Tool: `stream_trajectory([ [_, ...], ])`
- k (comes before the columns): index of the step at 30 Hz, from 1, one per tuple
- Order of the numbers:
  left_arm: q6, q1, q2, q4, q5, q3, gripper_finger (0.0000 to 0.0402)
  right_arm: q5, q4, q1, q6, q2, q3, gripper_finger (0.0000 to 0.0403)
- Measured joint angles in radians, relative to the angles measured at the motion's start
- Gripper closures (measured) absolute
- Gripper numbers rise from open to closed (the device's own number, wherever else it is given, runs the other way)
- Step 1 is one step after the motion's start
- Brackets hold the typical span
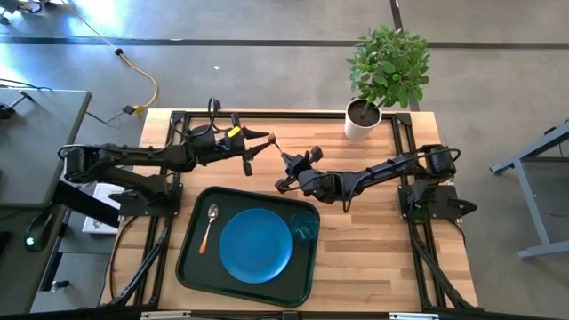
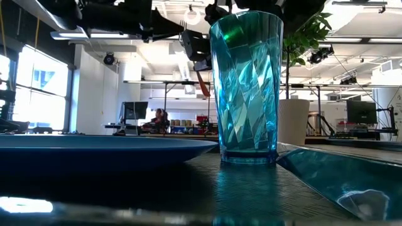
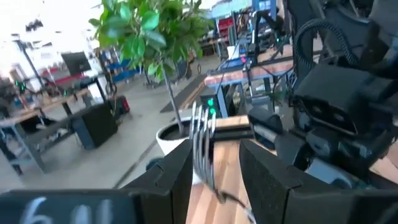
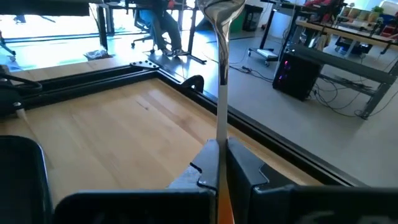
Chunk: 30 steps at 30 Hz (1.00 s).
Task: Pick and place plate/cup/fork/spoon on tray
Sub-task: Put the orange fork on the black tray to the left of the blue plate
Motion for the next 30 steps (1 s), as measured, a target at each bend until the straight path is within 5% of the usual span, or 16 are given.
stream_trajectory([
  [5,-0.020,0.000,0.047,0.079,-0.018,0.000,0.0293,-0.014,0.002,0.000,0.000,0.000,0.000,0.0403],
  [11,-0.027,0.003,0.062,0.068,-0.031,0.000,0.0383,-0.046,0.002,0.000,0.056,0.000,0.000,0.0394],
  [15,0.001,0.003,0.030,0.005,-0.032,0.000,0.0393,-0.011,0.002,0.001,0.039,-0.001,0.000,0.0365],
  [22,0.050,0.013,-0.158,-0.537,-0.051,0.064,0.0399,0.067,0.005,0.033,0.001,-0.030,0.000,0.0313],
  [26,-0.027,0.033,-0.206,-0.922,0.172,0.123,0.0399,0.080,0.004,0.047,-0.018,-0.077,0.000,0.0301],
  [30,-0.112,0.023,-0.208,-1.096,0.399,0.098,0.0400,0.074,-0.031,0.056,-0.033,-0.117,0.000,0.0300],
])
